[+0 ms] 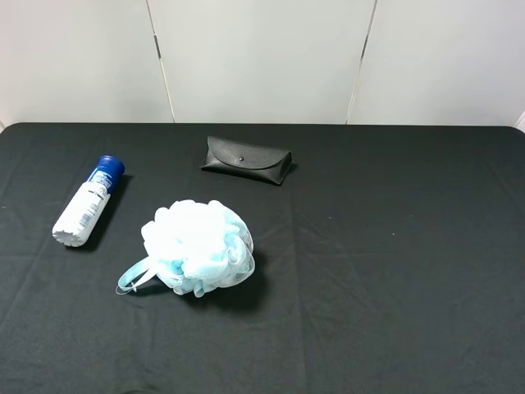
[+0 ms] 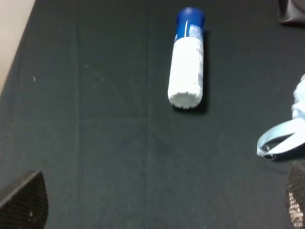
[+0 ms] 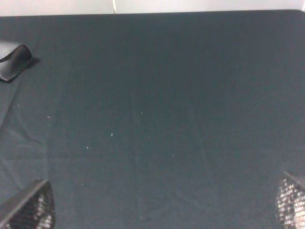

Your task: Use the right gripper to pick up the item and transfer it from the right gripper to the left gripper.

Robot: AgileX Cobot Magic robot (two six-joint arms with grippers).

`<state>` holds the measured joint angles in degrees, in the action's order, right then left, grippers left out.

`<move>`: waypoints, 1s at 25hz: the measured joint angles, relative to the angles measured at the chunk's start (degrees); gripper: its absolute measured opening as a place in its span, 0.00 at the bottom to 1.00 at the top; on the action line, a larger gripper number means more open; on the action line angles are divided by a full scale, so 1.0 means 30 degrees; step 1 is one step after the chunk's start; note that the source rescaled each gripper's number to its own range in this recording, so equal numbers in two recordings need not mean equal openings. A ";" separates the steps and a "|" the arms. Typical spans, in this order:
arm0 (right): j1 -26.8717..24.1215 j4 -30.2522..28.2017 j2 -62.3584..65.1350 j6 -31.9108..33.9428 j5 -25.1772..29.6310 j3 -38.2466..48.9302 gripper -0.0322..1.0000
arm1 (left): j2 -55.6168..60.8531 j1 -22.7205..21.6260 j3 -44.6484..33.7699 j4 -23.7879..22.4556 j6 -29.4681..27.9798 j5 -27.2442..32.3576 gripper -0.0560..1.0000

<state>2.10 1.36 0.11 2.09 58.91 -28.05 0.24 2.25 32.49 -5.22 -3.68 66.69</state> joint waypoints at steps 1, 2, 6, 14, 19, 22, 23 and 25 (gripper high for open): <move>0.0000 0.0000 0.0000 0.0000 0.0000 0.0000 1.00 | 0.0000 0.0000 -0.0335 0.0018 -0.0098 0.0000 1.00; 0.0000 0.0000 0.0000 0.0000 0.0000 0.0000 1.00 | 0.0000 0.0000 -0.0540 0.0033 -0.0181 0.0000 1.00; 0.0000 0.0000 0.0000 0.0000 0.0000 0.0000 1.00 | 0.0000 0.0000 -0.0645 0.0072 -0.0238 -0.0049 1.00; 0.0000 0.0000 0.0000 0.0000 0.0000 0.0000 1.00 | 0.0000 0.0000 -0.1068 0.0108 -0.0253 -0.1393 1.00; 0.0000 0.0000 0.0000 0.0000 0.0000 0.0000 1.00 | 0.0000 0.0000 -0.1405 0.0376 -0.0058 -0.1893 1.00; 0.0000 0.0000 0.0000 0.0000 0.0000 0.0000 1.00 | 0.0000 0.0000 -0.1405 0.1022 0.0564 -0.1938 1.00; 0.0000 0.0000 0.0000 0.0000 0.0000 0.0000 1.00 | 0.0000 0.0000 -0.1405 0.1116 0.0757 -0.1938 1.00; 0.0000 0.0000 0.0000 0.0000 0.0000 0.0000 1.00 | 0.0000 0.0000 -0.1405 0.1213 0.0895 -0.1938 1.00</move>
<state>2.10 1.36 0.11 2.09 58.91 -28.05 0.24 2.25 28.28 -1.58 -1.00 60.87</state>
